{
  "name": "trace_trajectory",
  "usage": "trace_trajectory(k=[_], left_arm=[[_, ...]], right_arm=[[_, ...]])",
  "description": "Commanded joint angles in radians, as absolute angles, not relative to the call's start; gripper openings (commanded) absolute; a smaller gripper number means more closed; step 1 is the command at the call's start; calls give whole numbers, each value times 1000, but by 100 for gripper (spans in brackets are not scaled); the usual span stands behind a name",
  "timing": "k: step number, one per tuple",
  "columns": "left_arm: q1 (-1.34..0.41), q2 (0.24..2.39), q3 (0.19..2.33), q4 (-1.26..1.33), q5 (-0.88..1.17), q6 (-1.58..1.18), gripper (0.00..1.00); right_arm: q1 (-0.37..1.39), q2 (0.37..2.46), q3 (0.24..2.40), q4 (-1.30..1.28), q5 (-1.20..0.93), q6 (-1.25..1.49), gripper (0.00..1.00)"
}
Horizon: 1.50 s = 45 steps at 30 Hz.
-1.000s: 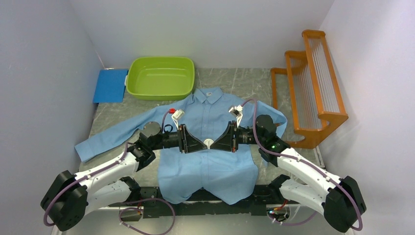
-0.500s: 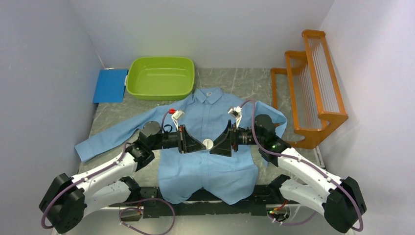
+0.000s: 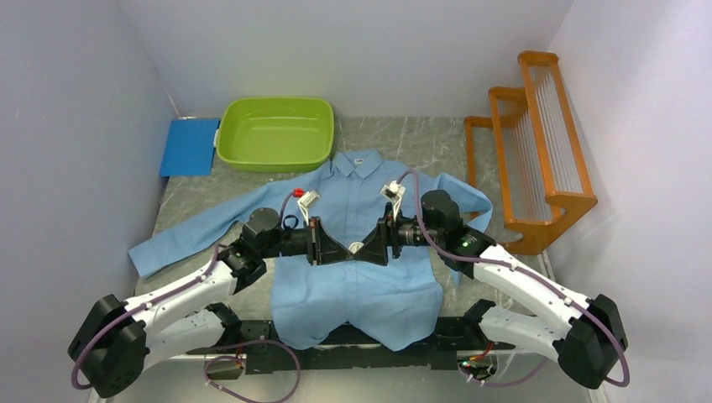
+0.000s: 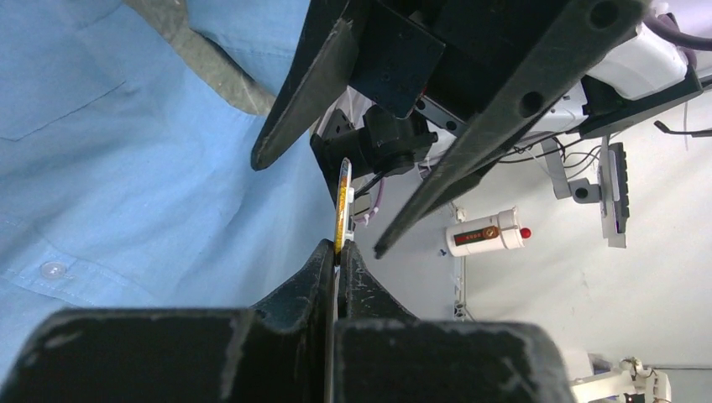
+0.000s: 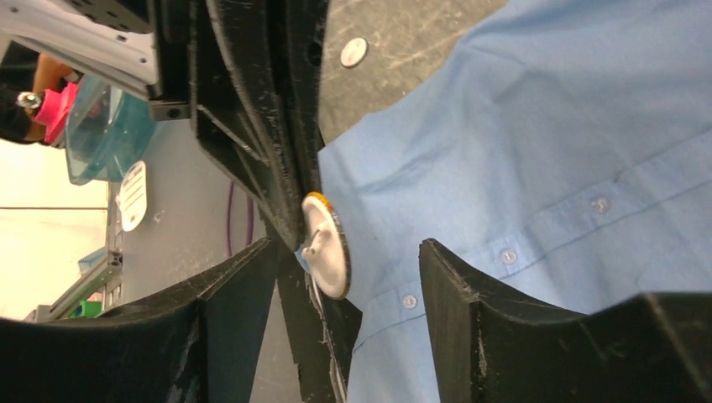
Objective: Pin the brooch onto the clothing
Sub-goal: Open the brooch.
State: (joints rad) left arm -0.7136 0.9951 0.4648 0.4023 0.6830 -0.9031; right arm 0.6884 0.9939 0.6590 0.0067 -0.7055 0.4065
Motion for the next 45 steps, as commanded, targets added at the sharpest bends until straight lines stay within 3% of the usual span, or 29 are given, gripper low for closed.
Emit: trace_trajectory(k=[1, 10, 13, 14, 15, 16, 19, 23, 29, 38, 45], left_arm=[[-726, 994, 462, 454, 672, -895, 3], [-735, 998, 478, 408, 671, -869, 3], [-735, 978, 487, 354, 658, -842, 3], [-734, 972, 490, 335, 655, -832, 2], [-735, 967, 493, 310, 650, -822, 3], [-735, 963, 495, 298, 648, -813, 3], [-734, 953, 503, 255, 644, -790, 3], [-735, 951, 531, 185, 636, -745, 3], [-736, 978, 580, 143, 665, -713, 3], [-738, 989, 576, 169, 680, -729, 3], [-741, 977, 579, 142, 677, -717, 3]], right_arm=[[710, 1013, 725, -66, -606, 349, 61], [729, 1031, 727, -112, -569, 316, 15], [729, 1012, 718, -126, -571, 296, 8], [728, 1004, 716, -132, -574, 288, 15], [729, 992, 716, -136, -575, 281, 37], [728, 977, 712, -138, -574, 280, 51], [728, 932, 695, -108, -583, 295, 74], [728, 892, 678, -58, -563, 338, 85], [729, 950, 694, -41, -570, 358, 84], [737, 1031, 721, -53, -576, 343, 64], [739, 1050, 723, -88, -557, 309, 19]])
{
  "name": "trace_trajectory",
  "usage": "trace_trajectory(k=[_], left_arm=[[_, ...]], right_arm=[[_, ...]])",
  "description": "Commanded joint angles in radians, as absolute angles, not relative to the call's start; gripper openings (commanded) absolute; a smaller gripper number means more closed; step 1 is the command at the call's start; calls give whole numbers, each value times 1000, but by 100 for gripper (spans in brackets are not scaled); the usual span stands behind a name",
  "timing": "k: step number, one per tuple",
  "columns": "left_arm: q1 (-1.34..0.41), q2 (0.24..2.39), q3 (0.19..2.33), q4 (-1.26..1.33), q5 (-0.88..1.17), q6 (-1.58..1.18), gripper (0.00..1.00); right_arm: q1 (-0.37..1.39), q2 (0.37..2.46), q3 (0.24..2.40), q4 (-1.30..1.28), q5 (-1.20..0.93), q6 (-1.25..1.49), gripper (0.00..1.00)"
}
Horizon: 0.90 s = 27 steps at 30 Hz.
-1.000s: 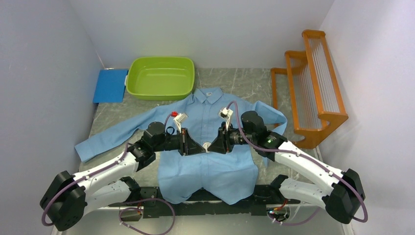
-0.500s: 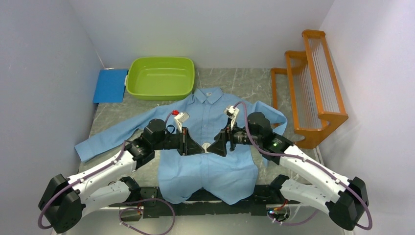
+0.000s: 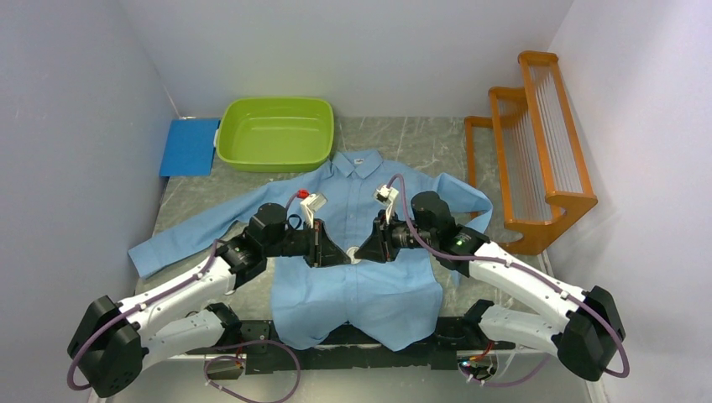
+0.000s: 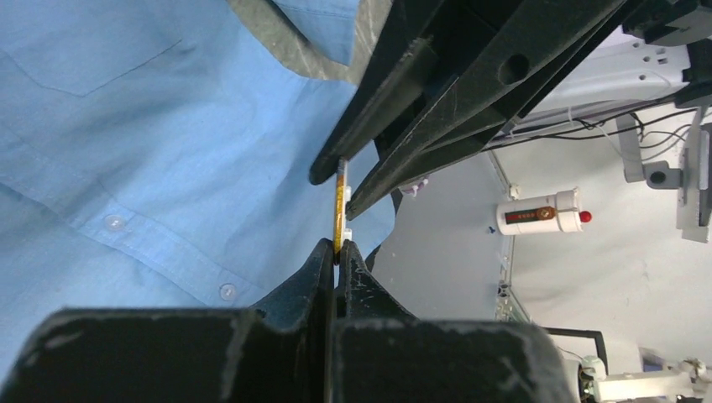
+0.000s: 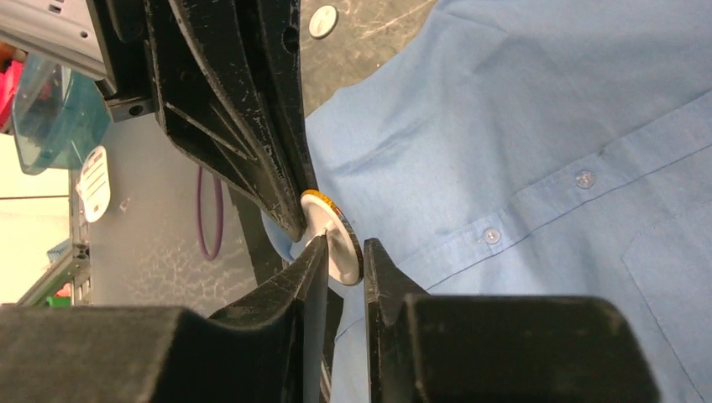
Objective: Pin the brooch onto the clothing
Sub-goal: Open the brooch.
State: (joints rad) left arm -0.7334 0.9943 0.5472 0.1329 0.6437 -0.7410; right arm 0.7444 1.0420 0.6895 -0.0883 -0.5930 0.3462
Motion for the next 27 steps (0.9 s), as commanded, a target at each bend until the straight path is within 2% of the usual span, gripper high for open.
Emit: trace_trajectory(k=[1, 5, 7, 11, 13, 21, 27], left_arm=[[-740, 973, 580, 133, 673, -713, 2], [-741, 966, 575, 117, 664, -703, 3], [-741, 966, 574, 118, 667, -703, 2], [-741, 971, 578, 116, 674, -699, 3], [-742, 973, 580, 119, 679, -699, 3], [-744, 955, 591, 76, 654, -663, 3], [-744, 911, 737, -150, 491, -457, 3]], right_arm=[[740, 1049, 723, -96, -552, 300, 18], [739, 1023, 717, -107, -546, 289, 19], [740, 1001, 709, -98, -548, 289, 31], [739, 956, 684, -41, -566, 312, 69], [739, 958, 683, -19, -574, 326, 77], [739, 970, 702, -52, -525, 337, 83], [739, 858, 690, -48, -461, 372, 94]])
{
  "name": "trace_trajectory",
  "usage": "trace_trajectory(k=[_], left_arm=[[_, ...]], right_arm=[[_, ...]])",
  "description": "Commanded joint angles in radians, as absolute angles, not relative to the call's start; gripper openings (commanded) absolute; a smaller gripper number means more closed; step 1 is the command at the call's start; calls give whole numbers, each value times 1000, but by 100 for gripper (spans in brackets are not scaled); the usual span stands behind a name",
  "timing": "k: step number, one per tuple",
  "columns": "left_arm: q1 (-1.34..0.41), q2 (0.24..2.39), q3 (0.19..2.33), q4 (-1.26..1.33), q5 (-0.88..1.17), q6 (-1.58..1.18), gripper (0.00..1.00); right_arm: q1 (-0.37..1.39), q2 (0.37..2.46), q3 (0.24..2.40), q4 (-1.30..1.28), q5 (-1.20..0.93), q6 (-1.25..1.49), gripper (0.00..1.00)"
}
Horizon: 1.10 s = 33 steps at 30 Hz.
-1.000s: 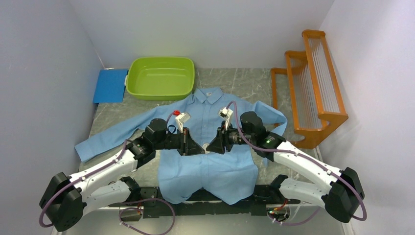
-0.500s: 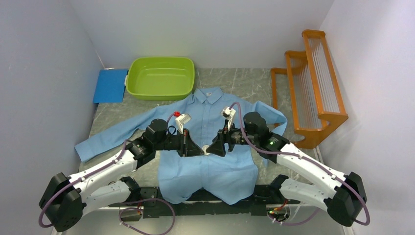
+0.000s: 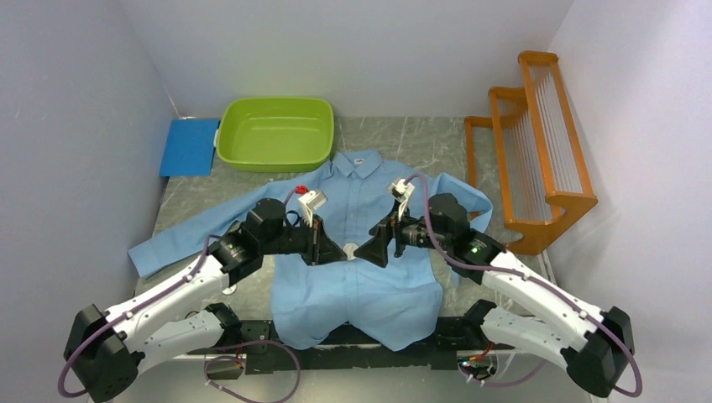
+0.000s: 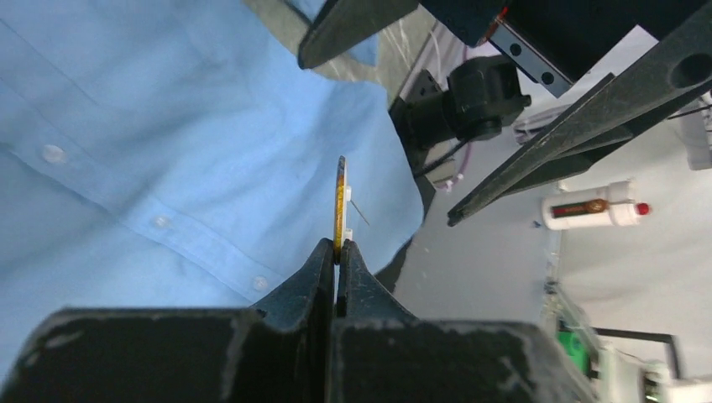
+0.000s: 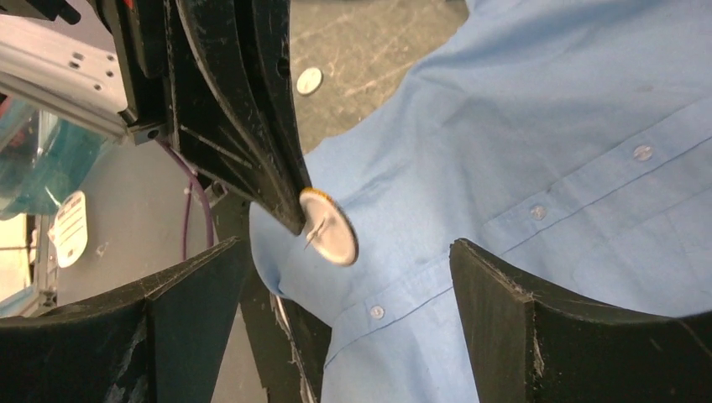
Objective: Pin the brooch onto the clothing
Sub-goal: Open the brooch.
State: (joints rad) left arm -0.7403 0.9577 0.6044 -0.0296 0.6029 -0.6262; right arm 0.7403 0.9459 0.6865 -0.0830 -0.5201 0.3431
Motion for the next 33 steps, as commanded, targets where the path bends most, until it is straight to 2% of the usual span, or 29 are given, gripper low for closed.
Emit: trace_trajectory(k=[1, 5, 12, 19, 23, 26, 33], left_arm=[[-744, 908, 776, -186, 463, -378, 3], [-743, 920, 889, -282, 384, -104, 3], [-744, 985, 944, -326, 409, 457, 2], [-762, 892, 728, -115, 454, 899, 3], [-764, 798, 545, 32, 559, 1183, 3], [-775, 752, 476, 30, 618, 1379, 3], [-941, 643, 341, 185, 365, 1513, 3]], right_arm=[[739, 831, 686, -45, -448, 381, 95], [737, 768, 683, -39, -398, 430, 98], [736, 774, 732, -93, -365, 509, 99], [717, 821, 720, -7, -494, 621, 99], [709, 879, 721, 52, -573, 668, 98], [705, 928, 729, 61, -601, 673, 97], [681, 1038, 719, 127, -672, 713, 89]])
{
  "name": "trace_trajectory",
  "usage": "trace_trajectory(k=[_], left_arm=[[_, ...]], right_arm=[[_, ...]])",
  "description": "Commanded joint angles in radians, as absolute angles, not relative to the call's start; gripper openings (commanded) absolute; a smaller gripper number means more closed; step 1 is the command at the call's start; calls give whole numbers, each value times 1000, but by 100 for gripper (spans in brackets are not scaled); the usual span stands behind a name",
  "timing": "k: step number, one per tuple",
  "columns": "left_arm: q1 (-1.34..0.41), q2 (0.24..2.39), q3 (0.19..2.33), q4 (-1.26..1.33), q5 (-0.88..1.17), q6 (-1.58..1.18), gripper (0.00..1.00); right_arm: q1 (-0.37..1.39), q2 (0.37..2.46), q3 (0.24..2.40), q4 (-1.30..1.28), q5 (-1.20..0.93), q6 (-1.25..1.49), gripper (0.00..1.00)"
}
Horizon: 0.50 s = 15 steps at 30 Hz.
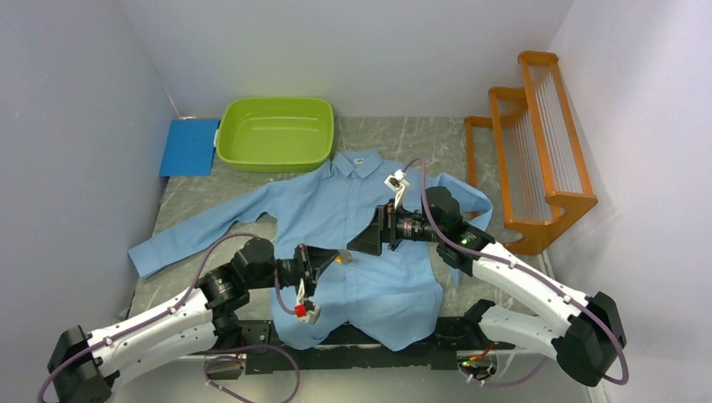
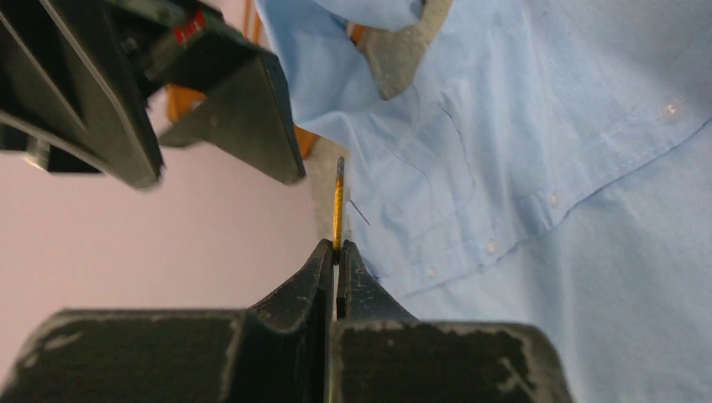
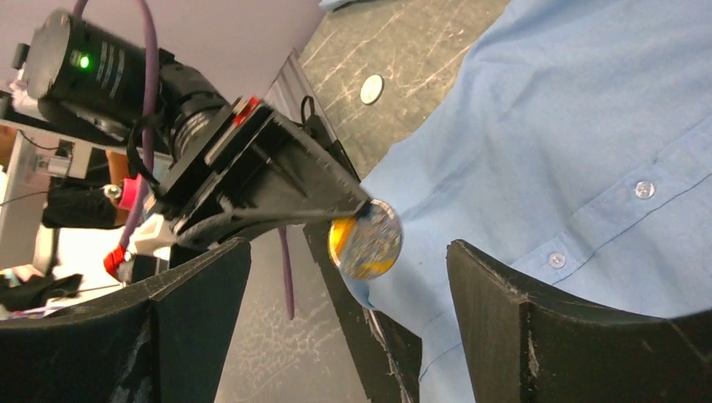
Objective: Pin the brooch onto the clothing
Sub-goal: Open the brooch.
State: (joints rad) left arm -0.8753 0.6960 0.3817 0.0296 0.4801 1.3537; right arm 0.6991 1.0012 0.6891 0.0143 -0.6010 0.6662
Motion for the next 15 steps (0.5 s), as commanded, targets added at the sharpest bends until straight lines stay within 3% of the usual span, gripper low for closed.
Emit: trace_trajectory(k=[1, 6, 12, 15], left_arm=[[-954, 634, 333, 196, 345, 1527, 3], [-967, 621, 319, 231, 325, 1525, 3], [-972, 603, 315, 225, 319, 1516, 3], [-972, 601, 319, 214, 303, 1514, 3]], right_arm=[[679, 1064, 710, 158, -692, 731, 87], [678, 1164, 699, 287, -788, 804, 69], [678, 1192, 699, 264, -807, 788, 68], [678, 1189, 692, 270, -820, 792, 61]])
